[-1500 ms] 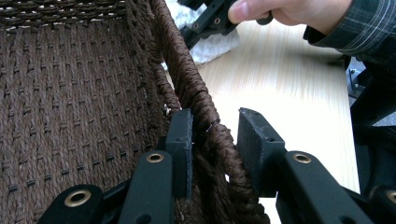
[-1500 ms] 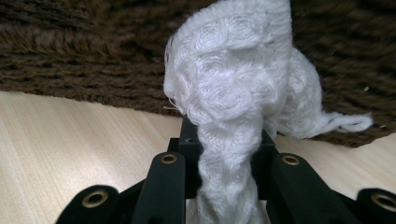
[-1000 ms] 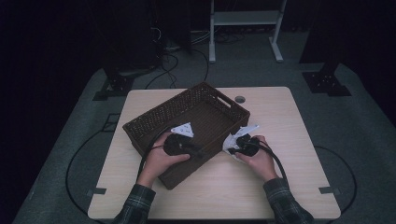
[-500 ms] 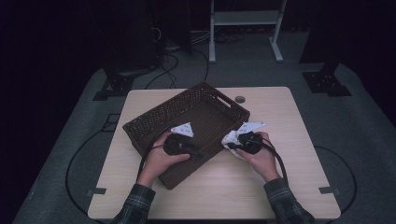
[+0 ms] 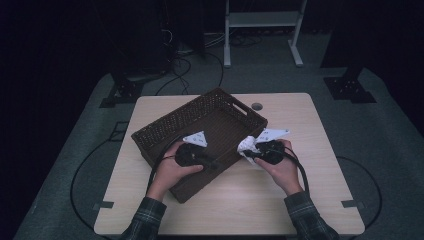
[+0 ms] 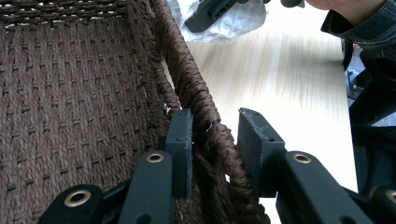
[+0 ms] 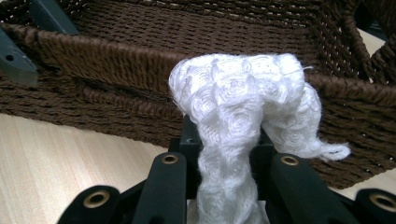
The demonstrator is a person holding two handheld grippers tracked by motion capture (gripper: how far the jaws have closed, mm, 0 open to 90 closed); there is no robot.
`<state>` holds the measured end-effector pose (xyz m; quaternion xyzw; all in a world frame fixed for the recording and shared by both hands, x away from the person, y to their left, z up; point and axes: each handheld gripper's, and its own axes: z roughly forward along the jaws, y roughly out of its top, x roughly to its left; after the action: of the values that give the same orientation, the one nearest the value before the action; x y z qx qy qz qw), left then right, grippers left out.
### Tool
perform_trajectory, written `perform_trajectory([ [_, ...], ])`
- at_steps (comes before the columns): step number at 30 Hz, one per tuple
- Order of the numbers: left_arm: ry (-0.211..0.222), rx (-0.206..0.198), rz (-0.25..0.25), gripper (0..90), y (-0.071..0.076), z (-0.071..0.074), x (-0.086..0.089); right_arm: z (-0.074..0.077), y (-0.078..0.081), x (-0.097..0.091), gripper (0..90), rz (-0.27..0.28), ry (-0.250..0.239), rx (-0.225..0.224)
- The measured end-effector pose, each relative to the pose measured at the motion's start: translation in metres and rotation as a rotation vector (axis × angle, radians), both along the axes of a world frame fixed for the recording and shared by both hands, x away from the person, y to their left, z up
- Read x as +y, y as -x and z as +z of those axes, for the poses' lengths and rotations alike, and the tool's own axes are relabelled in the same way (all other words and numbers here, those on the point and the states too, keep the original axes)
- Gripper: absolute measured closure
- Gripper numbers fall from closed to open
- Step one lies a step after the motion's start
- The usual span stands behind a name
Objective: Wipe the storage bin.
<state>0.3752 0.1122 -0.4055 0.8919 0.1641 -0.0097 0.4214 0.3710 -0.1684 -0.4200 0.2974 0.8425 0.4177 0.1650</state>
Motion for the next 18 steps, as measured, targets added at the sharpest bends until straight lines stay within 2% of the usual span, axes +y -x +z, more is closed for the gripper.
perform_trajectory([
  [3,0.000,0.000,0.000,66.0,0.000,0.000,0.000,0.003,0.003,0.002,73.8,0.006,0.003,-0.016],
  [6,0.000,0.000,0.000,66.0,0.000,0.000,0.000,0.007,0.006,0.002,73.8,0.016,-0.012,-0.021],
  [10,-0.002,0.000,0.001,66.0,0.000,0.000,0.000,0.007,0.008,0.004,73.8,0.026,-0.007,-0.021],
  [18,-0.007,-0.001,0.001,66.1,0.000,0.000,-0.001,-0.009,0.001,0.009,73.9,0.034,0.017,0.026],
])
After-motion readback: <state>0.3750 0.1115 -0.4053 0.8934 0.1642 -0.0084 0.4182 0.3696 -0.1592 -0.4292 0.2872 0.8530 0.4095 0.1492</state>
